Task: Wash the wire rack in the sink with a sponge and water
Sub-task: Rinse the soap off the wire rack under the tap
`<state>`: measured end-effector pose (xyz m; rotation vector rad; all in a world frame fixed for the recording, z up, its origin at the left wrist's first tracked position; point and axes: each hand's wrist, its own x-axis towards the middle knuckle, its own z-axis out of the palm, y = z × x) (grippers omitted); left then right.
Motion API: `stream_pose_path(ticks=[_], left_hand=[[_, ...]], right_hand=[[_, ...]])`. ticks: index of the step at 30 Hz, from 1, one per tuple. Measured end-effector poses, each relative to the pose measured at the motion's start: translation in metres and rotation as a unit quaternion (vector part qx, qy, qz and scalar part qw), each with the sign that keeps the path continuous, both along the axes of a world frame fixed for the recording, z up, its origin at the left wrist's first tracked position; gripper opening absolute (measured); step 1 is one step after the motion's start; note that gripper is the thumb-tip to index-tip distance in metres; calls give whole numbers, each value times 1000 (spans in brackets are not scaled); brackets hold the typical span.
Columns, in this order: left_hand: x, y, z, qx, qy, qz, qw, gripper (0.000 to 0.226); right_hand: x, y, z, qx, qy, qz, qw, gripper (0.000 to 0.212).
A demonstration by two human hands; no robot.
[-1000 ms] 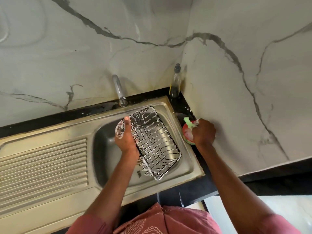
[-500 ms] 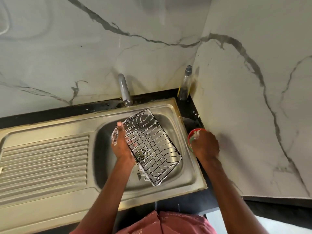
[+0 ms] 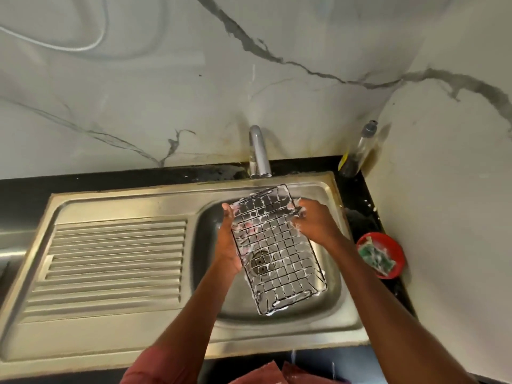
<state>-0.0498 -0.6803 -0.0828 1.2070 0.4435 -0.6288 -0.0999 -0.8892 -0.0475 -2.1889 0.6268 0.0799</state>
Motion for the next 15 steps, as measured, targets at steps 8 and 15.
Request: stream_pose_path(ticks=[8,15], left_hand=[[51,7,-18,26,-59,-135,989,62],[117,-52,3,266,-220,-171,923,49]], right_hand=[[-7,1,-10,-75,14,-49,996,33],[-2,8,-12,-180,76,-16,981,40]])
